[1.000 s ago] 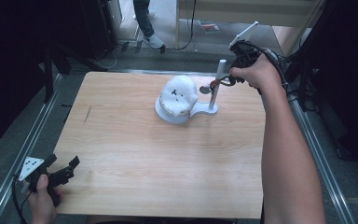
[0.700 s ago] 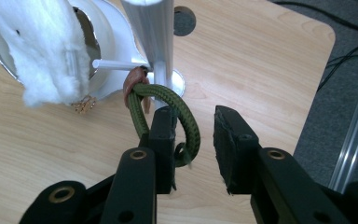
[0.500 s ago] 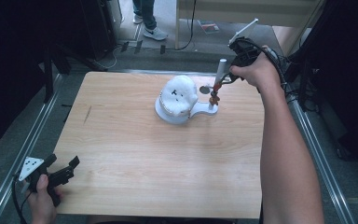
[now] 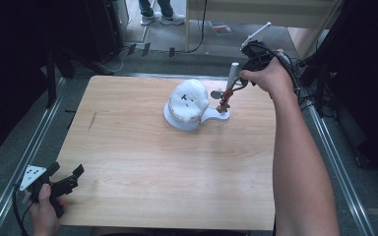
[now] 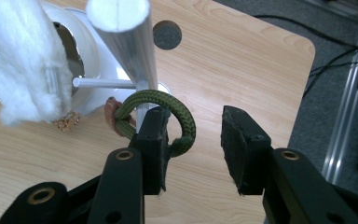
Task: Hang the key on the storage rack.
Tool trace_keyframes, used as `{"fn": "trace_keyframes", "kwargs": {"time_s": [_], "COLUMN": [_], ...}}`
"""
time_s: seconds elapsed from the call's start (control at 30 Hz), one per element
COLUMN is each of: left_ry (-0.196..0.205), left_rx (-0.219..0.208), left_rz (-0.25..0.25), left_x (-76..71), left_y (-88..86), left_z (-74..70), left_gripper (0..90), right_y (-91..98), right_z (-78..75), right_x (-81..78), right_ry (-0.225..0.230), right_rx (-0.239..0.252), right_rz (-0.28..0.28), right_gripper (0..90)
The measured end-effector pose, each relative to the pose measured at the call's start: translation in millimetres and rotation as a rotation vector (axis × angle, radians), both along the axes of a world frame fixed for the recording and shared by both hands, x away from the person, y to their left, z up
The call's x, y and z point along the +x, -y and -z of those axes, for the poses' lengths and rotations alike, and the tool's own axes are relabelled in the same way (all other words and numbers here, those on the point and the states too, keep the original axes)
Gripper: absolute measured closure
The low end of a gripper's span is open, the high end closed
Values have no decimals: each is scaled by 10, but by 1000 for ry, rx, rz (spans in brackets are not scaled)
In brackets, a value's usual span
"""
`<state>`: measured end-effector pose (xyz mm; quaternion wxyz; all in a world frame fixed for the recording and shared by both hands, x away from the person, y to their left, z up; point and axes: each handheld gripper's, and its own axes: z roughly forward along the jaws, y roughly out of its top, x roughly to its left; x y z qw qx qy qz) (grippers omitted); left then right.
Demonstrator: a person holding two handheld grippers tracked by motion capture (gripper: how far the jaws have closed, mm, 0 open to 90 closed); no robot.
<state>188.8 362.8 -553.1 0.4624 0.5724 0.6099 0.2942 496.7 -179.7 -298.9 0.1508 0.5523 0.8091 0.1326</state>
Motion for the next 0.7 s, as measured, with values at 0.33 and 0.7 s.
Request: {"fn": "trace_keyframes", "kwargs": {"time_s": [0.33, 0.7], "left_ry": [-1, 0], "left_rx": [3, 5], "left_rz": [-1, 0], "left_x": [0, -3], "left_y": [2, 1], "left_z": [0, -1], "left_gripper": [72, 72], "right_y": [-37, 31], "right_z": [128, 47], "right_x": [43, 0], "right_ry": [-4, -9], "right_rx": [-7, 5], "right_rz": [28, 48], "right_gripper": [614, 577]}}
